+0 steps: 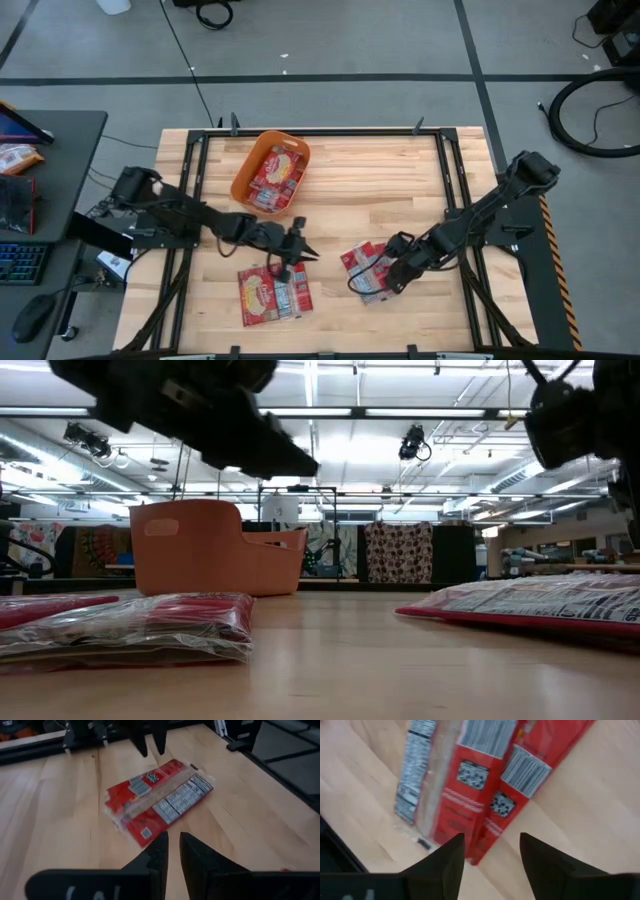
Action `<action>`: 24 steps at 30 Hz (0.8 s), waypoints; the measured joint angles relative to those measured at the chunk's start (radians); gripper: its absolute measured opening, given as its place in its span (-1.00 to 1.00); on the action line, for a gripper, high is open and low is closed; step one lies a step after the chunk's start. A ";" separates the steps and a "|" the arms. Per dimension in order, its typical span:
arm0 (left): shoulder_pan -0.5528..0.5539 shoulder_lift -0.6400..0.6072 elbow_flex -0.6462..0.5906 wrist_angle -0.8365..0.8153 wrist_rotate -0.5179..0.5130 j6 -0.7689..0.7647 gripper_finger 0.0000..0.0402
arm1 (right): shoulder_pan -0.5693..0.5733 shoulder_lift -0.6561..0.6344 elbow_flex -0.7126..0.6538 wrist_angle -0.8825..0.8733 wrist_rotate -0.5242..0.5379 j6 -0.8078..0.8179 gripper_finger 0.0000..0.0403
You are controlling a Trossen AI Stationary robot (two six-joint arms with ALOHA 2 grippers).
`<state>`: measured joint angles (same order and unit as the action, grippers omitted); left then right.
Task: Sort popcorn bags into baskets
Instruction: Stack the popcorn pack on top of the other popcorn into the orange bin
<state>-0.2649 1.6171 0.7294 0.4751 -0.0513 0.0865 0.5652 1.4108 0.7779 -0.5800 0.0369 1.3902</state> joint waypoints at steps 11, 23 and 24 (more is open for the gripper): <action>0.000 0.250 0.174 -0.003 -0.007 0.005 -0.74 | -0.021 -0.016 -0.123 0.281 -0.012 -0.036 -0.04; -0.003 0.434 0.303 -0.001 0.003 -0.055 -0.74 | -0.019 -0.020 -0.177 0.302 -0.032 -0.020 -0.05; -0.004 0.443 0.311 -0.002 0.003 -0.055 -0.74 | -0.020 -0.019 -0.187 0.343 -0.031 -0.020 -0.05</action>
<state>-0.2687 2.0597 1.0402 0.4733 -0.0482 0.0310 0.5455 1.3914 0.5905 -0.2365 0.0055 1.3701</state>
